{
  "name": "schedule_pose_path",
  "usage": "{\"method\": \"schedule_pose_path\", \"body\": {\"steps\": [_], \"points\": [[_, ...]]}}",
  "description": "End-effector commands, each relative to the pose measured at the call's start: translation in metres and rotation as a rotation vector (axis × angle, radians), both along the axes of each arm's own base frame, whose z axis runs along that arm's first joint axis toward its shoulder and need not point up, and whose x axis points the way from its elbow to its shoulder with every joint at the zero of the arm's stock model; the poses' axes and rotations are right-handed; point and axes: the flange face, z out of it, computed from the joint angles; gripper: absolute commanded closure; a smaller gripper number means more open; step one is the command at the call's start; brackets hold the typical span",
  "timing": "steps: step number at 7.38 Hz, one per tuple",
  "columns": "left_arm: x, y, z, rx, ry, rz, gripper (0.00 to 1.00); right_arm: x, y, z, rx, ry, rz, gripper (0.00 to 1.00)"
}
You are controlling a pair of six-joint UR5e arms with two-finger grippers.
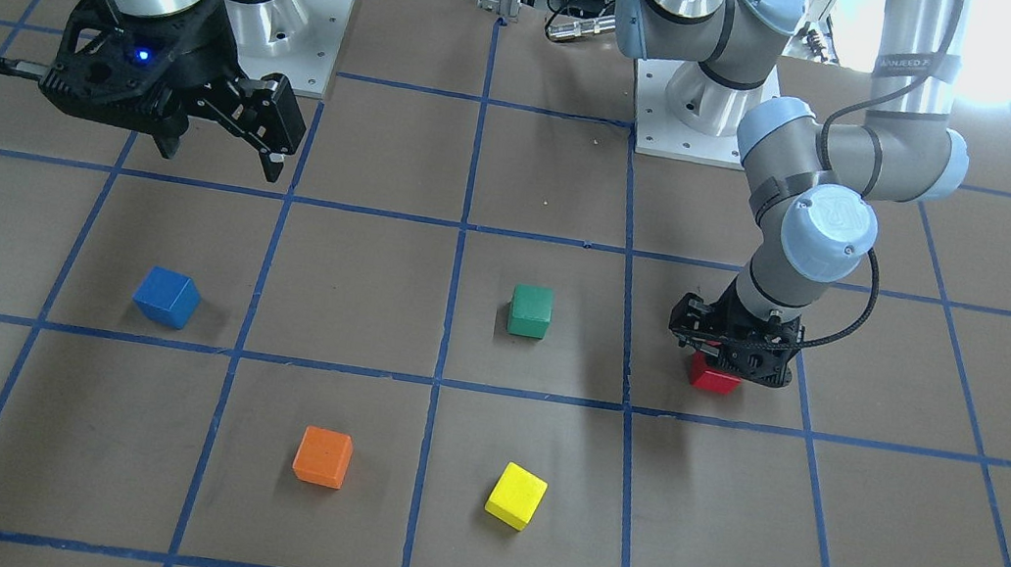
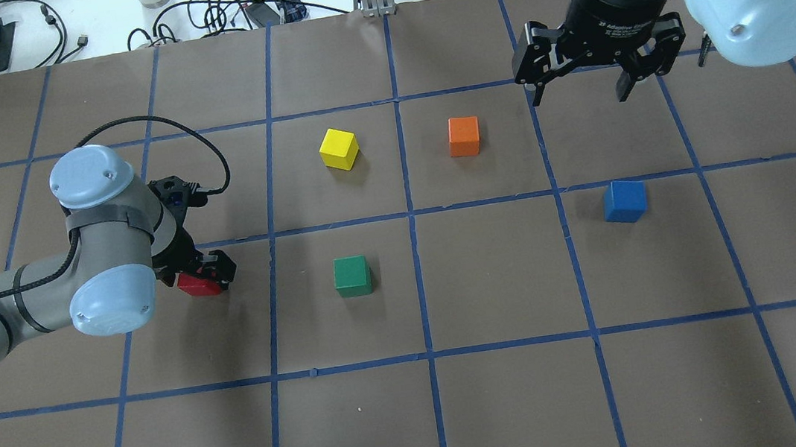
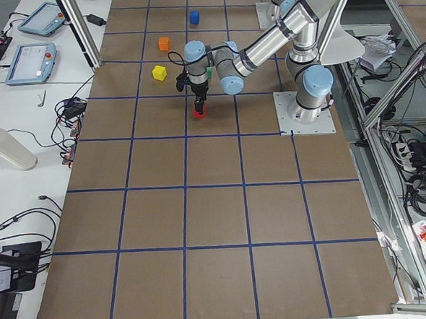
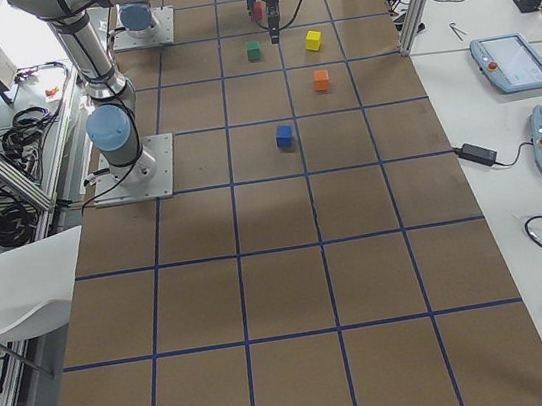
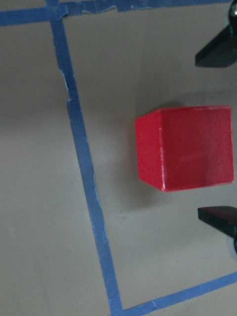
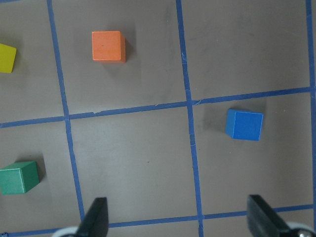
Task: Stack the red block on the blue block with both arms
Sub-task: 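Close the left gripper on the red block and lift it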
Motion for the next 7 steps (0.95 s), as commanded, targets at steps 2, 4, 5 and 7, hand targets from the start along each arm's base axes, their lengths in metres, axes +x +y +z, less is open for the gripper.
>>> {"method": "schedule_pose_path", "body": {"steps": [2, 4, 5, 7], "points": [[0.01, -0.001, -0.005, 0.007, -0.094, -0.006, 1.0, -0.001, 0.0, 0.001, -0.002, 0.005, -0.002, 0.0], [0.001, -0.021, 0.023, -0.026, -0.1, -0.027, 1.0, 0.0, 0.0, 0.001, -0.002, 0.005, 0.0, 0.0], [-0.018, -0.024, 0.041, -0.046, -0.085, -0.057, 1.0, -0.001, 0.001, 0.001, -0.002, 0.005, -0.002, 0.0], [-0.092, -0.042, 0.081, -0.106, -0.025, -0.055, 1.0, -0.001, 0.001, 0.002, -0.002, 0.006, -0.002, 0.0]]}}
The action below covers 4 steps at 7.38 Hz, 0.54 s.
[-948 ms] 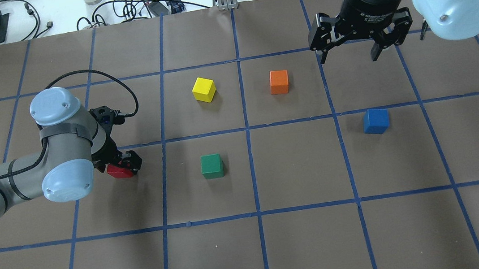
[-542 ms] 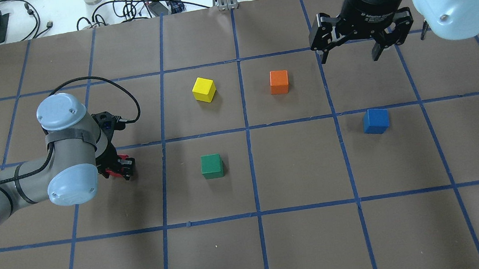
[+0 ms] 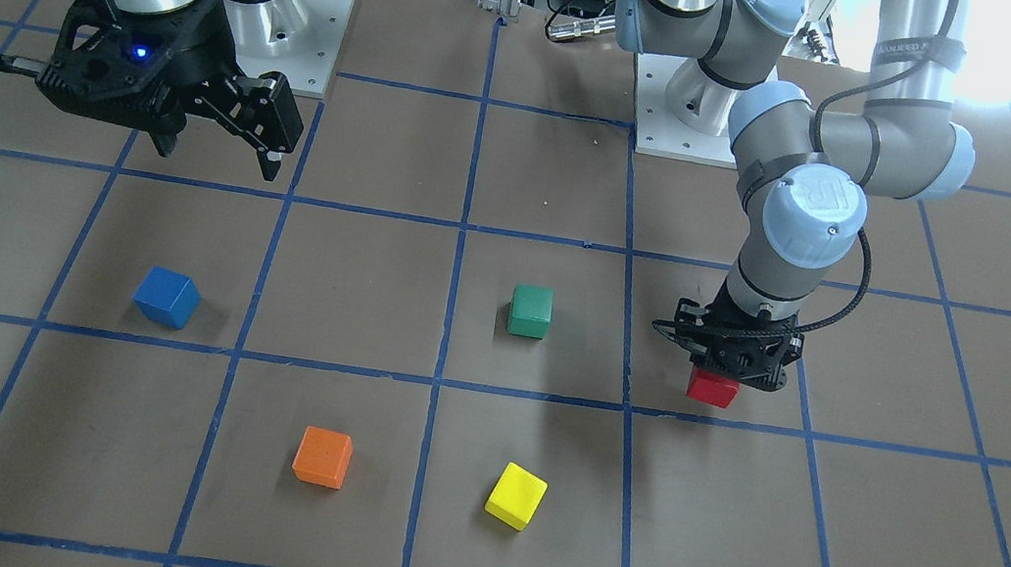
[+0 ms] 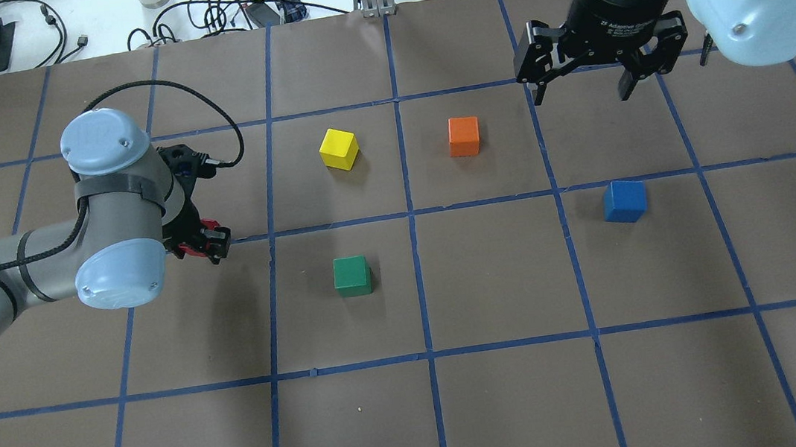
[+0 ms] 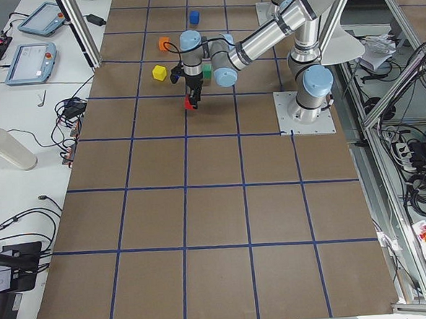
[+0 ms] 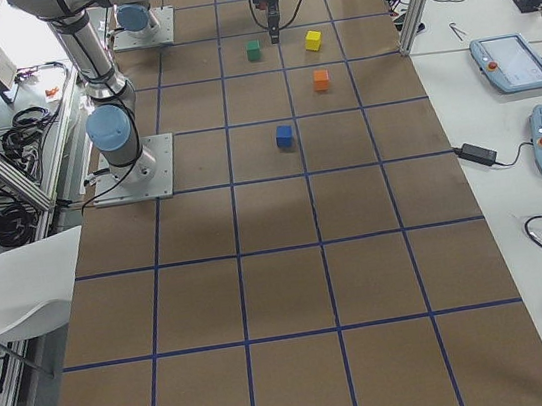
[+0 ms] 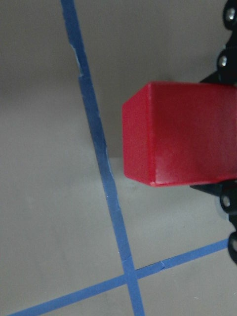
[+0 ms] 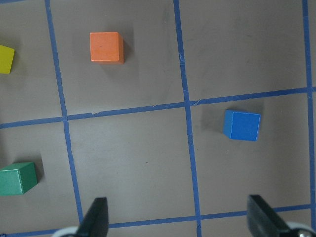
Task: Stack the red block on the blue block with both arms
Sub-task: 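Carry the red block with the left gripper to the table centre and lower it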
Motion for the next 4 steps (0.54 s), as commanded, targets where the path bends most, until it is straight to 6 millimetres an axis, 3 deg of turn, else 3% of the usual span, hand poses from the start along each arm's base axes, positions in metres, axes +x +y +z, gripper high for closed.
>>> {"method": "schedule_pose_path", "body": {"steps": [1, 2, 4], "points": [[-0.088, -0.02, 0.045, -0.015, 0.091, 0.072, 1.0, 0.0, 0.001, -0.001, 0.008, 0.001, 0.0, 0.0], [-0.132, -0.021, 0.067, 0.013, 0.148, 0.123, 1.0, -0.001, 0.006, 0.005, -0.001, 0.001, 0.001, 0.0], [-0.219, -0.006, 0.058, 0.04, 0.164, 0.19, 1.0, -0.002, 0.008, 0.006, 0.0, 0.002, 0.0, 0.0]]}}
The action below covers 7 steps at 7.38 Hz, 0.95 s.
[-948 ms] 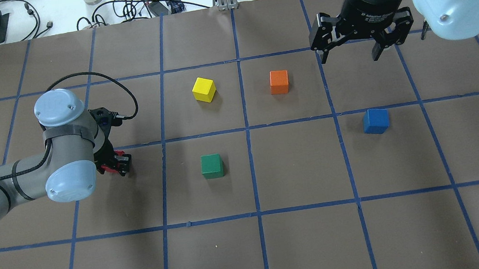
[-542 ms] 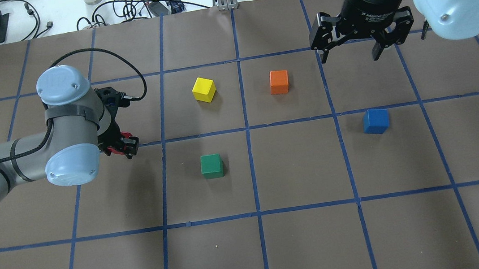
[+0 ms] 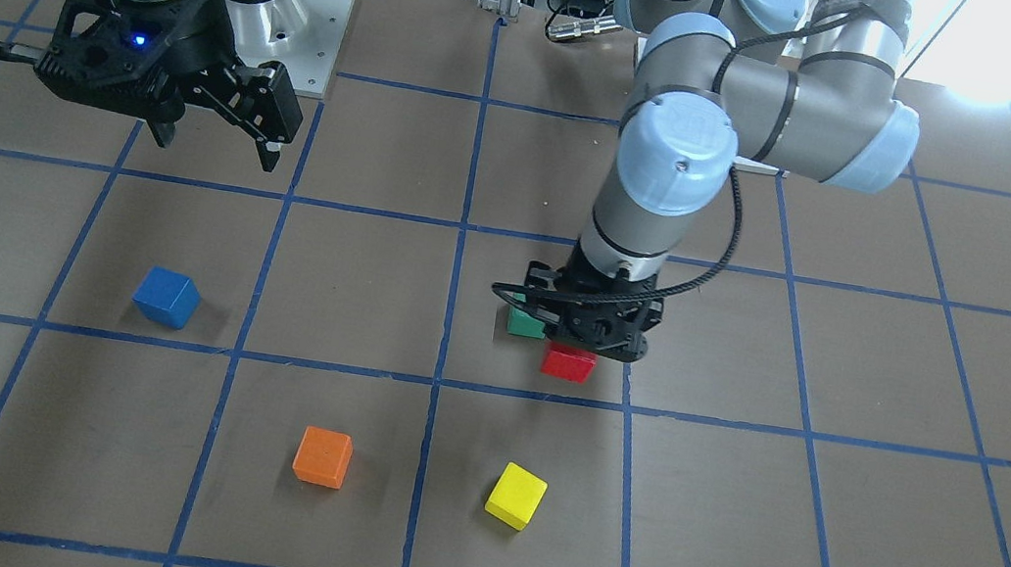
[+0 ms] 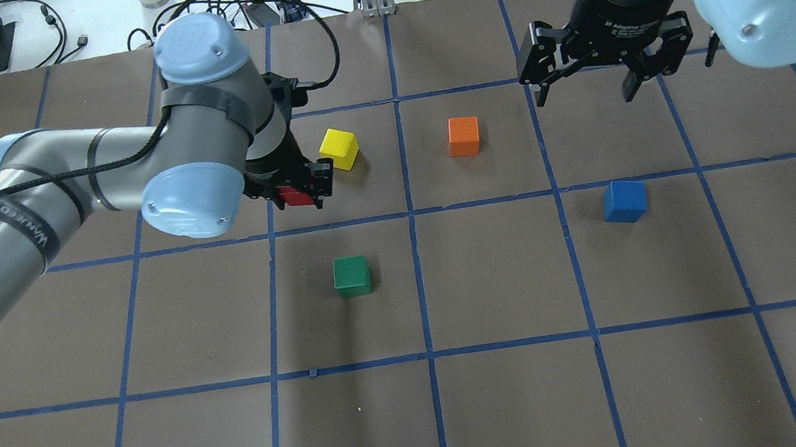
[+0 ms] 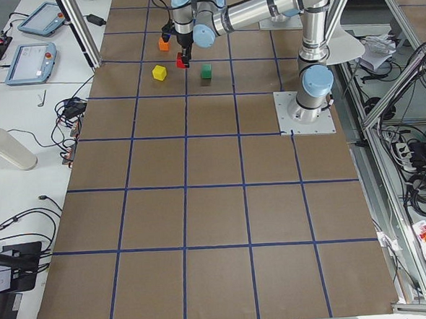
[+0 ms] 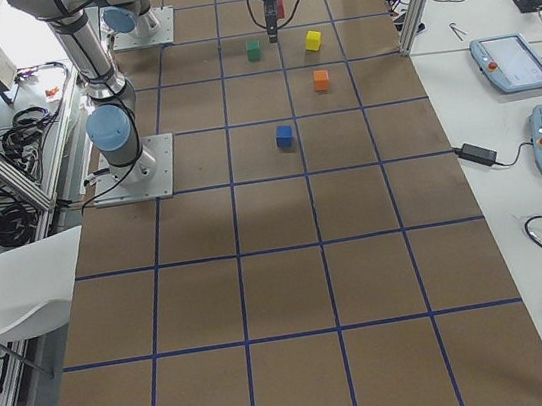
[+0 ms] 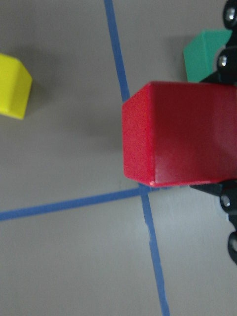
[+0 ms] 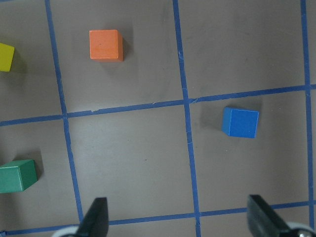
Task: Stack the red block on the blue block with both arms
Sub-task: 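Carry the red block with the left gripper to the table centre and lower it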
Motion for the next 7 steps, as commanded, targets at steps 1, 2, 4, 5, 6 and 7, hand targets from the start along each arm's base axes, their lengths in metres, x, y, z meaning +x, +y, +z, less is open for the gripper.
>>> {"method": "schedule_pose_path", "body": {"steps": [1, 2, 4, 5, 6, 7], "points": [[-0.087, 0.021, -0.017, 0.046, 0.017, 0.068, 1.0, 0.0, 0.001, 0.001, -0.001, -0.001, 0.001, 0.0], [-0.109, 0.03, -0.034, 0.068, 0.004, 0.07, 1.0, 0.0, 0.001, 0.001, -0.001, -0.001, 0.0, 0.0], [-0.143, 0.035, -0.067, 0.039, 0.018, 0.059, 1.0, 0.001, 0.001, 0.001, -0.001, -0.003, 0.0, 0.0], [-0.151, 0.04, -0.088, 0.068, -0.001, 0.068, 1.0, 0.0, 0.001, 0.001, -0.001, -0.001, 0.0, 0.0], [-0.16, 0.043, -0.097, 0.071, -0.003, 0.062, 0.95, 0.0, 0.002, 0.001, 0.0, -0.001, 0.0, 0.0], [-0.169, 0.044, -0.103, 0.047, 0.008, 0.049, 0.75, 0.0, 0.002, 0.001, 0.0, -0.001, 0.0, 0.0]]}}
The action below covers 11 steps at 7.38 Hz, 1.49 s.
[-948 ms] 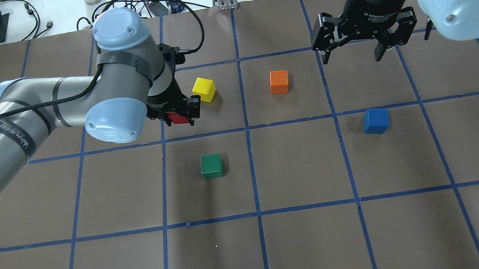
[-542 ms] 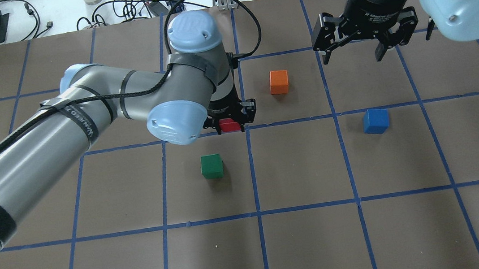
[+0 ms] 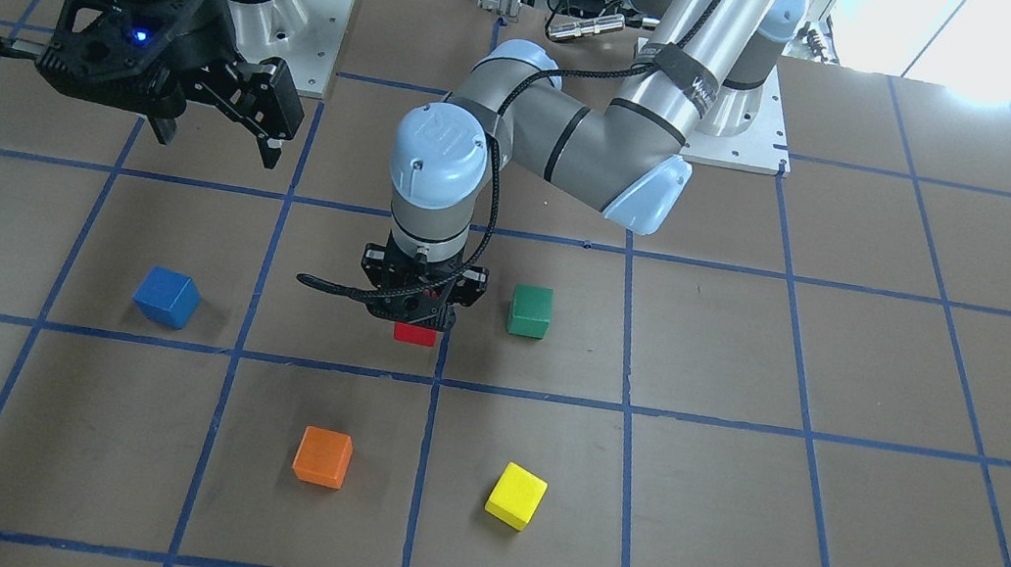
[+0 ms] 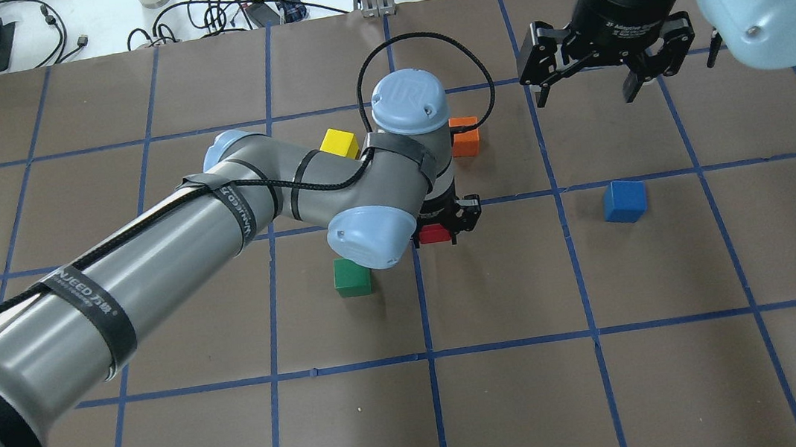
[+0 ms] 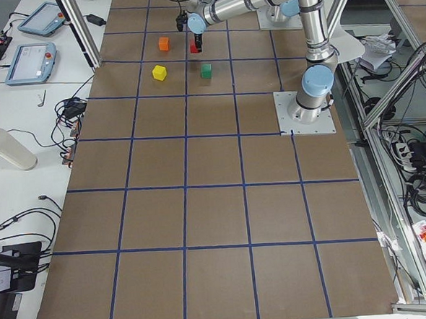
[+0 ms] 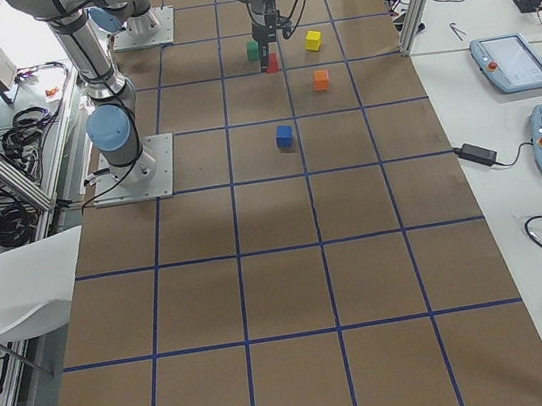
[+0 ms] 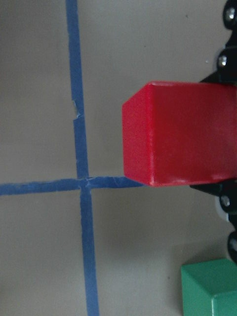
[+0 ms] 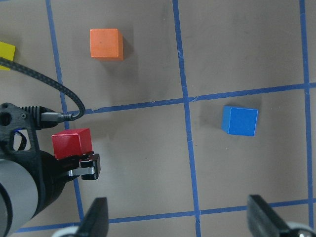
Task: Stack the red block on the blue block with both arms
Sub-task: 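Carry the red block with the left gripper to the table centre and lower it, then open the left gripper and withdraw it while the right gripper reaches toward the red block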
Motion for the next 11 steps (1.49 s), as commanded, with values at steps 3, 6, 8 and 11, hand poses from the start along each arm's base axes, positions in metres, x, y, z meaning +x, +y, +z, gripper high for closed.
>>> {"method": "schedule_pose_path", "body": {"steps": [3, 6, 8, 11], "points": [[-0.017, 0.002, -0.029, -0.018, 0.001, -0.028, 0.25, 0.0, 0.0, 0.0, -0.001, 0.0, 0.0, 0.0], [-0.014, -0.002, 0.005, -0.075, 0.025, -0.029, 0.0, 0.0, 0.0, 0.0, -0.001, 0.0, 0.0, 0.0], [0.024, -0.022, 0.044, -0.122, 0.041, 0.034, 0.0, 0.001, 0.002, -0.007, 0.011, -0.015, -0.022, 0.0], [0.125, -0.047, 0.126, -0.145, 0.038, 0.06, 0.0, 0.013, 0.009, -0.035, 0.06, -0.016, -0.047, 0.0]]}}
